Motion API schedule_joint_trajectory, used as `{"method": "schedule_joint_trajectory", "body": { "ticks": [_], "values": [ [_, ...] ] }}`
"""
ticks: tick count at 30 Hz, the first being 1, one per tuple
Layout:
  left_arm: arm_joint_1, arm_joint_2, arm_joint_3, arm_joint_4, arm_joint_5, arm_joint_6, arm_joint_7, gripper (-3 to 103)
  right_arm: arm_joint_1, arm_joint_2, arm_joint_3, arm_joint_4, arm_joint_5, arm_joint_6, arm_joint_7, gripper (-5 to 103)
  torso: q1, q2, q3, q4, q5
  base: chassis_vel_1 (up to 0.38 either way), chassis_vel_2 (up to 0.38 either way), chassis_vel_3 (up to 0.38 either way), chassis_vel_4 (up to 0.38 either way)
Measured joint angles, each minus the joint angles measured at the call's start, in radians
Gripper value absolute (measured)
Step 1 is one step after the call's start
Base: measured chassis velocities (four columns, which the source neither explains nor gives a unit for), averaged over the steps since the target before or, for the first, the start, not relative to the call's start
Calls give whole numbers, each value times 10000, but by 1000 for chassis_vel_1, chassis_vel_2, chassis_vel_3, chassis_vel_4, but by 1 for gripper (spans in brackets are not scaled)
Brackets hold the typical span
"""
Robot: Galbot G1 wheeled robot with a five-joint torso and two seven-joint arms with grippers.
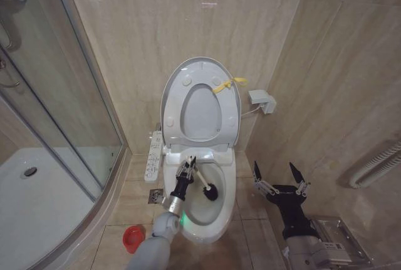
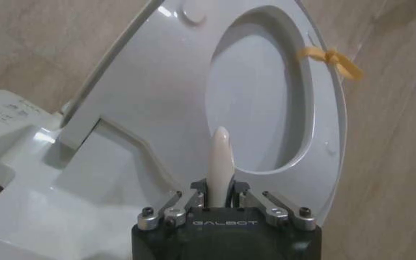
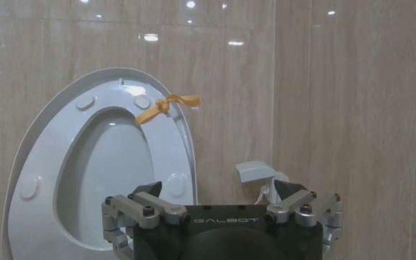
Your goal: Open the toilet lid, clean the toilet bowl with a toilet brush, close the toilet lid, and flush.
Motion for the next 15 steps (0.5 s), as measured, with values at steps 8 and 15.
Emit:
{"method": "schedule_joint_trajectory", "body": {
  "ticks": [8,15],
  "values": [
    [-168,-134,-616,1153,1975,-792,546,22,0,0,0,0,0,0,0,100,0,0,-1,1,-1,0,0,0,0],
    [-216,-278,-543,1041,2058,-913,496,22,0,0,0,0,0,0,0,100,0,0,-1,-2,-1,0,0,0,0]
  ]
}}
